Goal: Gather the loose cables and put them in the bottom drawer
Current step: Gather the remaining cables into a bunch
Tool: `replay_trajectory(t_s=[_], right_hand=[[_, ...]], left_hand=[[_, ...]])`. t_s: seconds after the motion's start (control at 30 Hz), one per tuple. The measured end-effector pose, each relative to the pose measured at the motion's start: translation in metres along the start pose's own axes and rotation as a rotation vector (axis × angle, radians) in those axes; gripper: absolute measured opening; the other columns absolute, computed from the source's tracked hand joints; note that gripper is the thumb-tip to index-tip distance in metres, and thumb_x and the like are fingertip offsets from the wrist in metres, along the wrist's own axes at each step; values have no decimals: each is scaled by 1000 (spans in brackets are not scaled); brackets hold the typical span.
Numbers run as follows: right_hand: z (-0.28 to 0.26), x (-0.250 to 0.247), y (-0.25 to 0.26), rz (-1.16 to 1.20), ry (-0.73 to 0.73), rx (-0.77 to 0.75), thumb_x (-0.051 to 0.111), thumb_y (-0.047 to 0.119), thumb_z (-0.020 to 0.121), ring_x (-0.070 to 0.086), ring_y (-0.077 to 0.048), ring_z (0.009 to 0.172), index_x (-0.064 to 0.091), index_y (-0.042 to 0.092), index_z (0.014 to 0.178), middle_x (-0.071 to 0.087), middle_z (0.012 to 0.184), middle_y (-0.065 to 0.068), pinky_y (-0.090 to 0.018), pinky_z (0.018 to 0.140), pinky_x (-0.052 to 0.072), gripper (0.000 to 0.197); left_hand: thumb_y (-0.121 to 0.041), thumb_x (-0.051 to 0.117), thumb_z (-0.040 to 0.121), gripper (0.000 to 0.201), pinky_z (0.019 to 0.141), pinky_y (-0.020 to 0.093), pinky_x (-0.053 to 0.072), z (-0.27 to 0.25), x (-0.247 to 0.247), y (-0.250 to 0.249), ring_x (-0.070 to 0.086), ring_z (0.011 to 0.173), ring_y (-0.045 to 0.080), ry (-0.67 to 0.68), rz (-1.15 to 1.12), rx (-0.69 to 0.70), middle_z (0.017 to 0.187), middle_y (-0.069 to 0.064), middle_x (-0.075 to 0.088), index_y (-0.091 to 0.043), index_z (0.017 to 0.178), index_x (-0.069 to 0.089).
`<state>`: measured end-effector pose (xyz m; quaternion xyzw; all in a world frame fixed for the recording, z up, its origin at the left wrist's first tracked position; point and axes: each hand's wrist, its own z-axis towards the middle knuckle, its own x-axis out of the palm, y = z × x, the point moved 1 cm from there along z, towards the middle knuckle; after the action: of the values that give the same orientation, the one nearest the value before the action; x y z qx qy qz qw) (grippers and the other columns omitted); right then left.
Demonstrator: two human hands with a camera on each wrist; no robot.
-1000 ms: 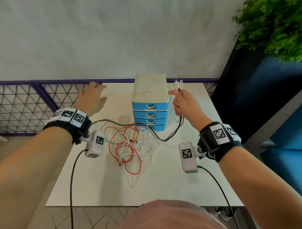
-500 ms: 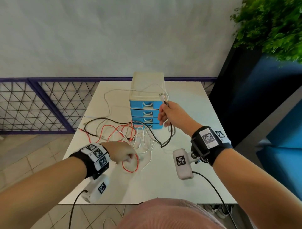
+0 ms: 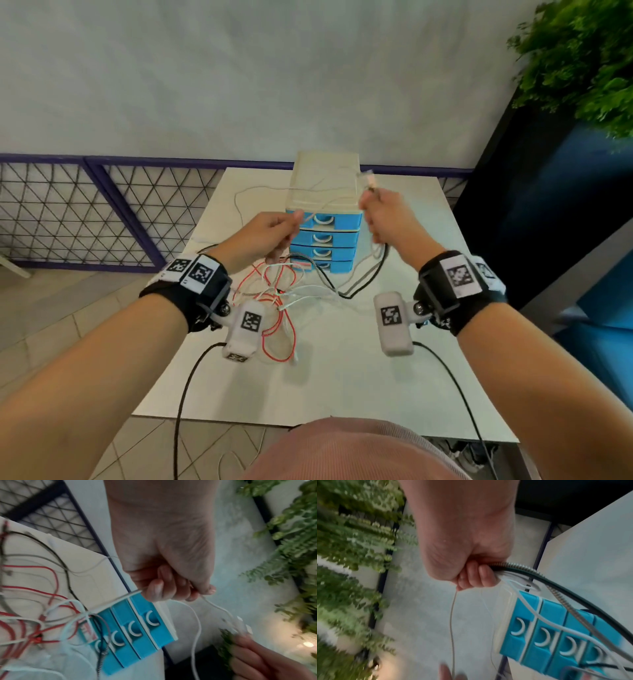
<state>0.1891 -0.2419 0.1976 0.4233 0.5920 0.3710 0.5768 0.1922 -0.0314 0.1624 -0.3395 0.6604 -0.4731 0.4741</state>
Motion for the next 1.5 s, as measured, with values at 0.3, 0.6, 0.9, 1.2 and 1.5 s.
replay_trajectory(t_s=[0.3,0.6,0.9,1.2,1.5], right_hand=[[23,-69,2,274,-472,-17,35,26,97,36,-11,49,48,21,71,43,59,4,-22,41,31,30],[17,-46,5,27,-213,-89,35,21,100,44,-12,54,54,20,80,51,70,2,-26,47,37,27],[-13,10,25,-359,-136,-484,38,23,102,60,-24,64,60,11,100,67,85,-7,-34,56,45,26],[-1,9,16,10,-15,-137,38,21,100,34,-11,45,52,19,73,40,58,2,-27,45,31,31],[-1,1,2,-14,306,-55,36,20,104,71,-9,69,61,9,96,72,98,-13,-19,65,52,29]], left_hand=[[-55,35,93,51,51,19,38,-20,-35,83,42,46,13,141,160,-212,46,-7,39,-15,61,42],[-46,43,94,42,56,27,38,-19,-32,68,45,57,17,106,683,-106,60,0,46,-19,62,48],[-45,59,87,36,50,22,31,-7,16,-48,41,50,10,33,879,305,56,-3,51,-16,66,60],[-37,38,99,38,45,18,33,-8,-5,-45,36,48,8,164,335,92,59,-3,41,-14,72,50],[-32,63,88,12,68,18,40,-15,-26,-32,56,80,7,147,820,146,80,-20,59,-24,89,72]])
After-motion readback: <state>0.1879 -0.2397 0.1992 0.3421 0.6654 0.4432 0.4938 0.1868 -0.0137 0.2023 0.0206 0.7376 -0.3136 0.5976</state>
